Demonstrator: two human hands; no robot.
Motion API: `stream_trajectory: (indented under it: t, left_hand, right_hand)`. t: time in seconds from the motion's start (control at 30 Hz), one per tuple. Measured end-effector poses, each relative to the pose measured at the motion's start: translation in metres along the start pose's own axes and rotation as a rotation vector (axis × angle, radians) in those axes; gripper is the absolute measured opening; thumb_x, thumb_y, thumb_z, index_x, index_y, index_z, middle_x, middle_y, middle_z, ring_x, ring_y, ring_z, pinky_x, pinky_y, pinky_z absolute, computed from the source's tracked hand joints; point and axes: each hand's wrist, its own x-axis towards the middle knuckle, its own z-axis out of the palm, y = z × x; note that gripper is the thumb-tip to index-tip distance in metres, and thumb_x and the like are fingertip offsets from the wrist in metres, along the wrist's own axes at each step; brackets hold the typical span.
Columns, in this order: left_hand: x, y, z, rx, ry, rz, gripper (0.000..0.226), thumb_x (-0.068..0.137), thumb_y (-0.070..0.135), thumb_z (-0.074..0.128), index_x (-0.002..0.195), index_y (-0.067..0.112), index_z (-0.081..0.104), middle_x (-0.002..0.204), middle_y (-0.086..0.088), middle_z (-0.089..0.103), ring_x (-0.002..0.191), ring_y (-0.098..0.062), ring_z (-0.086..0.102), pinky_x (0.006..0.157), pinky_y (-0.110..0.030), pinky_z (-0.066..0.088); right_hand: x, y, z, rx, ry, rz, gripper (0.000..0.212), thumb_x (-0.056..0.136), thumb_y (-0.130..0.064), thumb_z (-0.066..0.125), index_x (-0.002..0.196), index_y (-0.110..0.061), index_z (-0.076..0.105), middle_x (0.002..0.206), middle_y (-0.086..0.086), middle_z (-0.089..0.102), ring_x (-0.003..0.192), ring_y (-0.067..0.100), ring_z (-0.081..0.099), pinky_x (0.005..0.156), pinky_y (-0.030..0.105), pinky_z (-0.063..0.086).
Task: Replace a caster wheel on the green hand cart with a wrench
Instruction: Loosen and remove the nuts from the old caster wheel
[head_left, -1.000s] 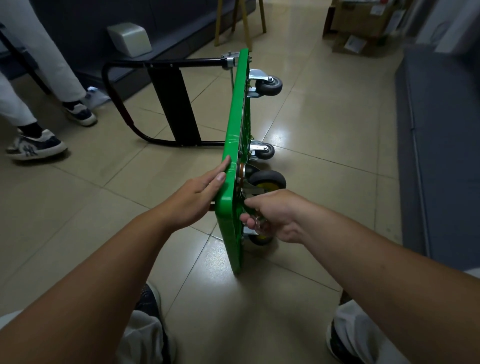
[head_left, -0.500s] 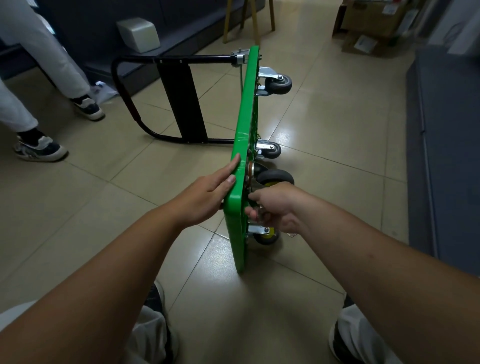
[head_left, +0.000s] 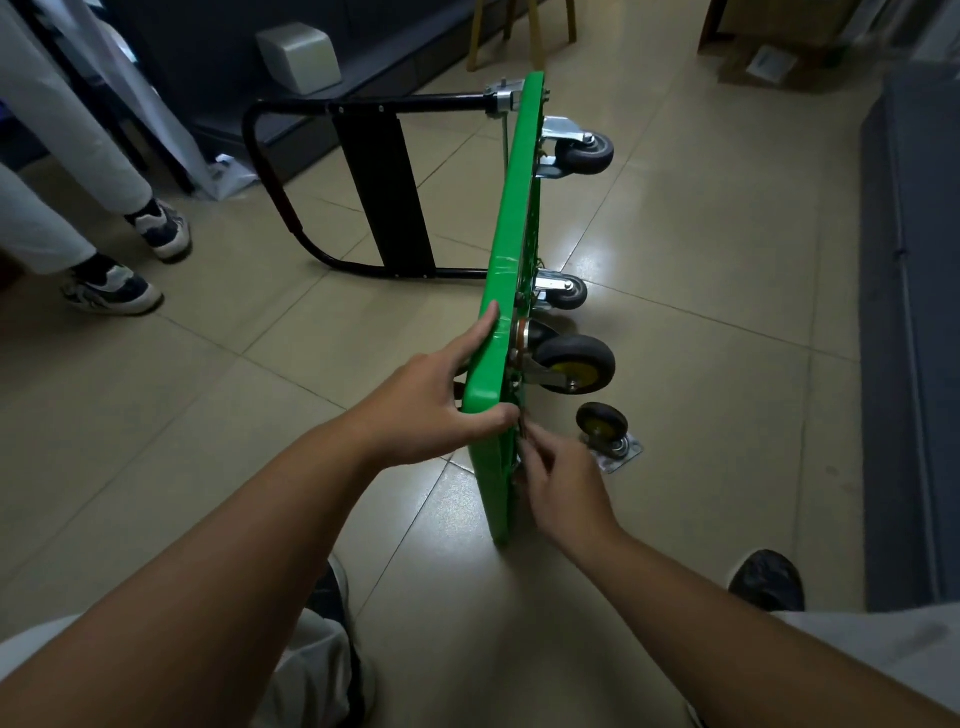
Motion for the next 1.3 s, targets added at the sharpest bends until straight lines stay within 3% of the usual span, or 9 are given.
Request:
stream_trajectory:
  t: [0.17, 0.27, 0.43, 0.53, 0.7, 0.97, 1.1, 1.2, 1.3]
  left_hand:
    - [0.002, -0.002, 0.001, 0.003, -0.010, 0.013, 0.104, 0.087, 0.039, 0.077, 0.158, 0.054, 0.004, 0.162, 0.004, 0.038, 0.134, -0.015, 0.053, 0.097, -0.042, 0.059]
    - [0.005, -0.005, -0.002, 0.008, -0.007, 0.021, 0.104, 0.084, 0.044, 0.078, 0.157, 0.056, 0.005, 0.161, 0.006, 0.038, 0.134, -0.016, 0.053, 0.095, -0.042, 0.059]
    - [0.006, -0.003, -0.003, 0.016, -0.010, 0.018, 0.105, 0.080, 0.050, 0.079, 0.156, 0.058, 0.008, 0.161, 0.003, 0.038, 0.135, -0.018, 0.054, 0.095, -0.045, 0.059]
    - [0.005, 0.001, -0.003, -0.004, -0.005, 0.028, 0.109, 0.072, 0.059, 0.077, 0.158, 0.054, 0.010, 0.164, 0.004, 0.034, 0.138, -0.014, 0.048, 0.098, -0.042, 0.058]
    - [0.002, 0.005, -0.001, 0.024, -0.005, 0.022, 0.110, 0.071, 0.060, 0.073, 0.159, 0.052, 0.007, 0.167, 0.003, 0.027, 0.135, -0.010, 0.042, 0.098, -0.040, 0.058]
    - [0.001, 0.003, 0.000, 0.093, 0.018, 0.017, 0.102, 0.076, 0.080, 0.060, 0.157, 0.057, 0.003, 0.166, 0.002, 0.029, 0.145, -0.024, 0.042, 0.107, -0.042, 0.052]
    - [0.002, 0.001, 0.002, 0.186, 0.054, -0.013, 0.090, 0.080, 0.081, 0.050, 0.152, 0.064, -0.001, 0.157, -0.006, 0.046, 0.128, -0.025, 0.059, 0.100, -0.042, 0.056]
    - [0.002, 0.003, 0.011, 0.330, 0.150, -0.014, 0.083, 0.096, 0.062, 0.053, 0.158, 0.054, -0.002, 0.116, -0.010, 0.069, 0.089, -0.021, 0.069, 0.081, -0.041, 0.060]
    - [0.001, 0.007, 0.020, 0.385, 0.258, -0.005, 0.081, 0.099, 0.050, 0.055, 0.161, 0.047, 0.001, 0.096, -0.004, 0.067, 0.074, -0.016, 0.065, 0.070, -0.037, 0.057]
  right_hand:
    - [0.021, 0.019, 0.003, -0.083, -0.025, -0.047, 0.041, 0.103, -0.020, 0.051, 0.142, -0.034, 0.054, 0.119, 0.001, 0.070, 0.106, 0.017, 0.065, 0.089, 0.028, 0.053]
    - [0.027, 0.030, 0.001, -0.175, -0.082, -0.116, 0.041, 0.102, -0.015, 0.053, 0.140, -0.028, 0.057, 0.114, 0.005, 0.070, 0.097, 0.012, 0.061, 0.076, 0.013, 0.043]
    - [0.012, 0.034, -0.031, -0.270, -0.213, -0.069, 0.036, 0.099, -0.015, 0.059, 0.133, -0.026, 0.063, 0.101, -0.004, 0.070, 0.087, 0.017, 0.067, 0.068, 0.014, 0.044]
    - [0.003, 0.007, -0.048, -0.039, -0.214, 0.071, 0.033, 0.101, -0.014, 0.056, 0.131, -0.026, 0.063, 0.079, 0.009, 0.071, 0.059, 0.022, 0.066, 0.056, 0.024, 0.054]
    - [-0.007, -0.047, -0.060, 0.489, -0.185, 0.337, 0.027, 0.099, -0.008, 0.058, 0.125, -0.013, 0.061, 0.070, 0.018, 0.064, 0.047, 0.018, 0.055, 0.039, 0.020, 0.041]
    - [0.008, -0.073, -0.051, 0.471, -0.173, 0.407, 0.026, 0.097, -0.019, 0.065, 0.121, -0.010, 0.069, 0.078, 0.012, 0.071, 0.050, 0.012, 0.060, 0.043, 0.021, 0.043]
    - [0.014, -0.077, -0.048, 0.441, -0.184, 0.412, 0.023, 0.098, -0.018, 0.063, 0.119, -0.011, 0.070, 0.083, 0.013, 0.070, 0.048, 0.013, 0.062, 0.043, 0.023, 0.046]
    - [0.012, -0.056, -0.032, 0.296, -0.146, 0.320, 0.024, 0.100, -0.020, 0.061, 0.121, -0.020, 0.070, 0.089, 0.007, 0.073, 0.061, 0.017, 0.069, 0.059, 0.039, 0.061]
    - [0.005, -0.020, -0.013, 0.066, -0.067, 0.084, 0.027, 0.099, -0.026, 0.059, 0.122, -0.033, 0.070, 0.084, -0.006, 0.076, 0.072, 0.014, 0.072, 0.072, 0.042, 0.061]
